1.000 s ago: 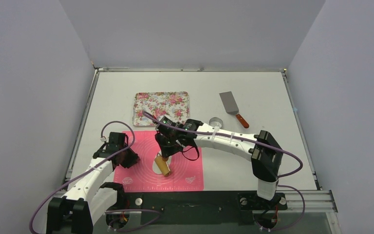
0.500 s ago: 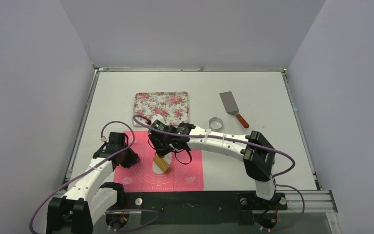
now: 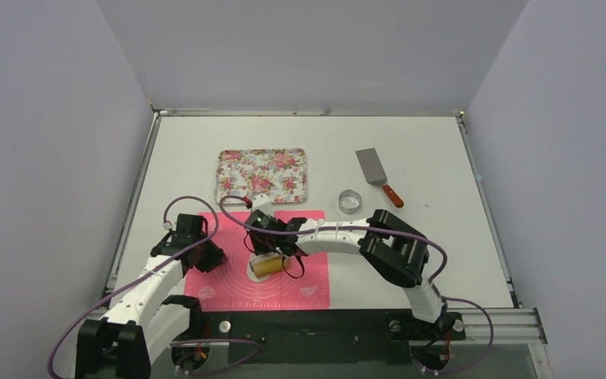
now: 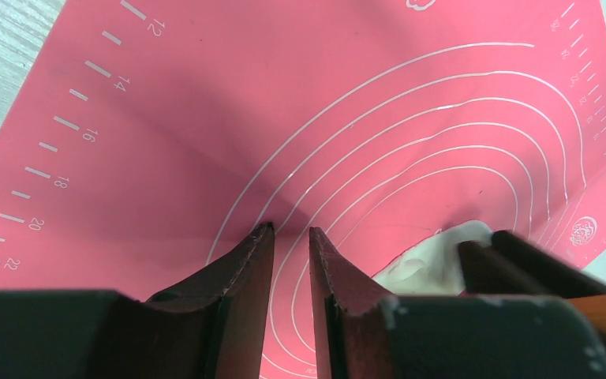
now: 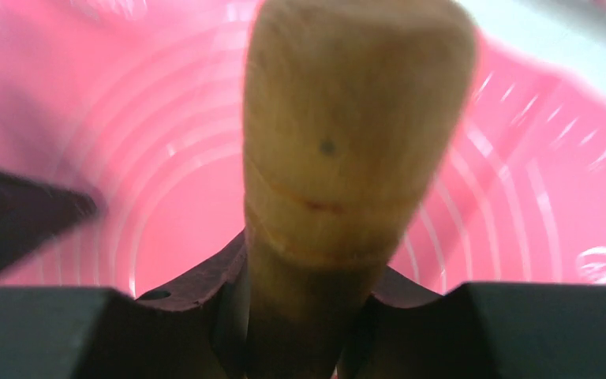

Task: Roll out the dumpling wrappers from the dough
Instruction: Flatten out the dough on the work surface.

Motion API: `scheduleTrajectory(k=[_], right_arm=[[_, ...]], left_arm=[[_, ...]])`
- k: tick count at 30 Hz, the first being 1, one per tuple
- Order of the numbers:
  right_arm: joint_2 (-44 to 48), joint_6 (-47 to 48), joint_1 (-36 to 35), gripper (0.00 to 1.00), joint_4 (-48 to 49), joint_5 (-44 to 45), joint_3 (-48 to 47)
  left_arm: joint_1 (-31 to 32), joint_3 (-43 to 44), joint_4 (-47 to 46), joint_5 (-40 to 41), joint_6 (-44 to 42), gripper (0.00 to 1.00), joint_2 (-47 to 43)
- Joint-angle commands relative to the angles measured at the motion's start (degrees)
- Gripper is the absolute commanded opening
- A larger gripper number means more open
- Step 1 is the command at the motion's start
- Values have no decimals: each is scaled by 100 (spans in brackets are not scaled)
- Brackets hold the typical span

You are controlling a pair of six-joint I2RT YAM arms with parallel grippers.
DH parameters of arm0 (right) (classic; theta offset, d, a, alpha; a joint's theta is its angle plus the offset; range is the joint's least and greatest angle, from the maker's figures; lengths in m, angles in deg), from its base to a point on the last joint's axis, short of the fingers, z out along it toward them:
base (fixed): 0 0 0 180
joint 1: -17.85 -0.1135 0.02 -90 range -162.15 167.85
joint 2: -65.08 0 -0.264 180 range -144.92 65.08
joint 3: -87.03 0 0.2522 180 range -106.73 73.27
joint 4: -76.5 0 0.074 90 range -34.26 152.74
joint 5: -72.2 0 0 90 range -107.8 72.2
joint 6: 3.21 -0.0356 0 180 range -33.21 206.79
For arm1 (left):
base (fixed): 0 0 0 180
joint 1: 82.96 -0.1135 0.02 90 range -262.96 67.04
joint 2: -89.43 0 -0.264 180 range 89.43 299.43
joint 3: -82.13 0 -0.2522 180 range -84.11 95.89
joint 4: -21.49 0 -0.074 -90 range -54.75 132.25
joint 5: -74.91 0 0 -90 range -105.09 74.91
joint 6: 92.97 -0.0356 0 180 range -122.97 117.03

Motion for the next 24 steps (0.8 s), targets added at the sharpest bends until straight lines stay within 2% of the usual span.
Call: scheduleTrajectory(k=[1, 6, 9, 17, 24], right_arm=[[-726, 354, -325, 0, -1991, -807, 1581], [-91, -24, -162, 0, -1436, -866, 1944], [518, -98, -59, 0, -1430, -688, 1873], [1879, -63, 19, 0, -1805, 23, 823], [2349, -180, 24, 0, -1633, 461, 588]], left_arm=[[-17, -93, 373, 131, -58, 22, 53], [-29, -95, 396, 120, -50, 22, -50], [-40, -93, 411, 103, -41, 22, -84], [-43, -88, 435, 32, -25, 22, -191], [-41, -110, 400, 8, 7, 21, -293]])
